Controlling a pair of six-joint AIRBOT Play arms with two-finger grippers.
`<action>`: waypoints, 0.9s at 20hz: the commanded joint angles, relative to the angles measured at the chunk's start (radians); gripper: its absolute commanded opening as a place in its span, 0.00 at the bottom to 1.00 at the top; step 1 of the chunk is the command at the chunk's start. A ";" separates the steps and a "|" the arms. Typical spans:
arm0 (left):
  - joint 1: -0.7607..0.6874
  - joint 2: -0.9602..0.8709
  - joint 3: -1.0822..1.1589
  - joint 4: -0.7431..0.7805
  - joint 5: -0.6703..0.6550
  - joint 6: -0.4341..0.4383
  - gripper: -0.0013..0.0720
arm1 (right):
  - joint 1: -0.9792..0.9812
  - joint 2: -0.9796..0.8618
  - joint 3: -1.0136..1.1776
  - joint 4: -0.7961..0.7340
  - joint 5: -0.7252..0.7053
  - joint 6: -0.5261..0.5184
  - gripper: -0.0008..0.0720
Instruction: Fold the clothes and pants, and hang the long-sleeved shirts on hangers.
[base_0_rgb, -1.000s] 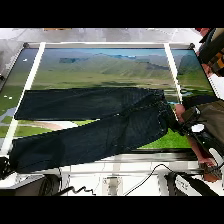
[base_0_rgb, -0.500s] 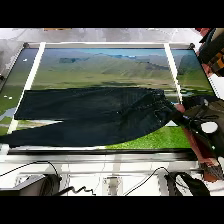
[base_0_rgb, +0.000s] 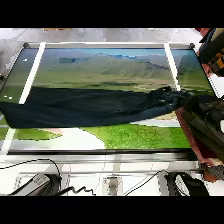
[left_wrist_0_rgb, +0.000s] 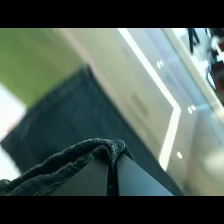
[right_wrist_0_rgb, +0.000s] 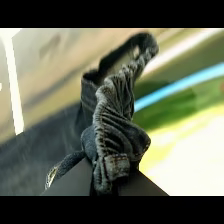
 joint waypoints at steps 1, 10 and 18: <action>-0.208 -0.052 0.005 -0.018 0.332 -0.050 0.05 | 0.013 -0.159 0.081 -0.005 -0.095 0.058 0.05; -0.425 -0.425 0.257 -0.048 0.489 -0.096 0.05 | 0.125 -0.743 0.381 0.047 -0.470 0.427 0.05; -0.455 -0.549 0.411 -0.044 0.410 -0.148 0.98 | 0.124 -0.865 0.507 0.019 -0.597 0.509 0.95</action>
